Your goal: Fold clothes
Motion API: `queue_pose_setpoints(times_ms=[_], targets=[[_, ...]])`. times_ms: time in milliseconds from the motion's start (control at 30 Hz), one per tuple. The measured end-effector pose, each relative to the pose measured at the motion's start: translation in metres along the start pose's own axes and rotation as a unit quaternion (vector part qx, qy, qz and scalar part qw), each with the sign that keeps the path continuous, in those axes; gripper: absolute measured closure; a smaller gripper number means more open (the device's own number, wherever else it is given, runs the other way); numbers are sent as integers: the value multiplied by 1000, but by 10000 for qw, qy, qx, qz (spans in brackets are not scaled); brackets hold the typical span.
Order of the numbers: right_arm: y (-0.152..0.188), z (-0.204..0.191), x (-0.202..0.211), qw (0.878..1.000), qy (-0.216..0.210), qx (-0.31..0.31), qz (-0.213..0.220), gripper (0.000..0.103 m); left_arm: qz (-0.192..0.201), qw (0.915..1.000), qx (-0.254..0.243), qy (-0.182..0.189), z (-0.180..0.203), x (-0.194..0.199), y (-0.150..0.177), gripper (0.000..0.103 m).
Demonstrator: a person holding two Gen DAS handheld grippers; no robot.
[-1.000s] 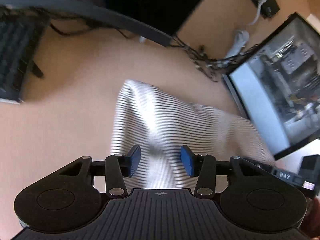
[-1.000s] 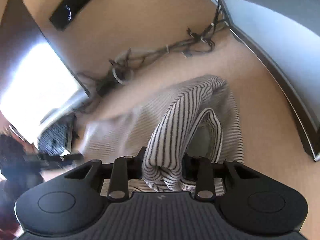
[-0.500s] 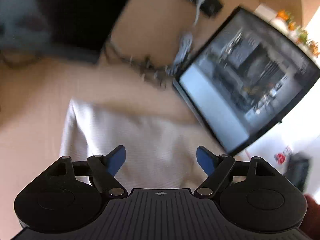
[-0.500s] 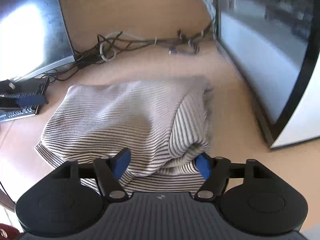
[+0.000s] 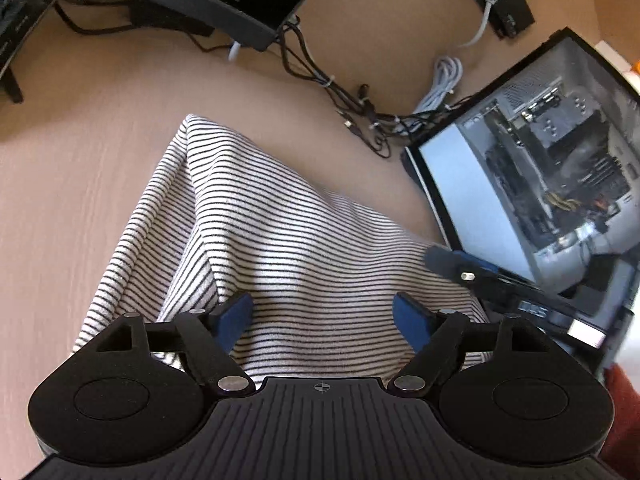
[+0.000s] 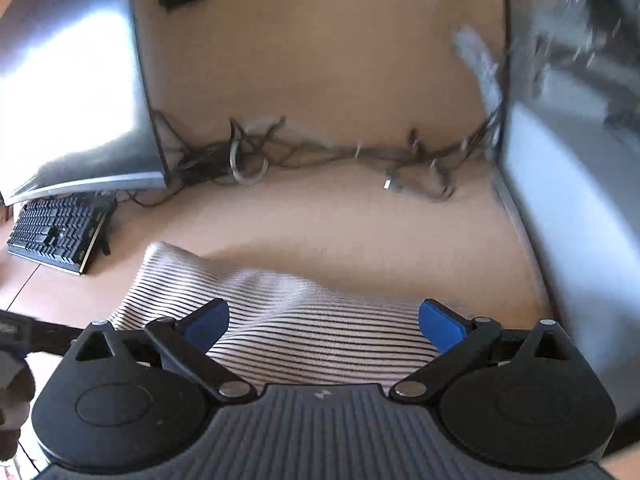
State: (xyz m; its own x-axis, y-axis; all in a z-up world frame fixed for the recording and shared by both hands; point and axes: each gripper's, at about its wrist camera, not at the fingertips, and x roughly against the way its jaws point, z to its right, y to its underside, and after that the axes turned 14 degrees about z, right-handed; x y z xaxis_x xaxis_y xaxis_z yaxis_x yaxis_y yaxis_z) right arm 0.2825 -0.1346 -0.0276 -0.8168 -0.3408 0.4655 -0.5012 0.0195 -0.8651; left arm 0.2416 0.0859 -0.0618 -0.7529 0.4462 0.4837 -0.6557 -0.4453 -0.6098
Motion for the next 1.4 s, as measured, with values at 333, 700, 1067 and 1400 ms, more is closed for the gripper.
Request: queue_pose_setpoints(times_ms=[333, 700, 1067, 1400], targets=[[45, 17, 8, 9972, -750, -70, 30, 0, 192, 9969, -232, -728, 25, -16, 3, 9], [65, -19, 38, 9991, -395, 136, -122, 0, -49, 9942, -968, -474, 31, -58, -21, 5], [47, -39, 72, 9974, -466, 450, -311, 0, 95, 9963, -825, -216, 42, -80, -51, 3], [52, -10, 72, 9919, 282, 1230, -132, 0, -379, 9974, -593, 139, 54, -19, -6, 26]])
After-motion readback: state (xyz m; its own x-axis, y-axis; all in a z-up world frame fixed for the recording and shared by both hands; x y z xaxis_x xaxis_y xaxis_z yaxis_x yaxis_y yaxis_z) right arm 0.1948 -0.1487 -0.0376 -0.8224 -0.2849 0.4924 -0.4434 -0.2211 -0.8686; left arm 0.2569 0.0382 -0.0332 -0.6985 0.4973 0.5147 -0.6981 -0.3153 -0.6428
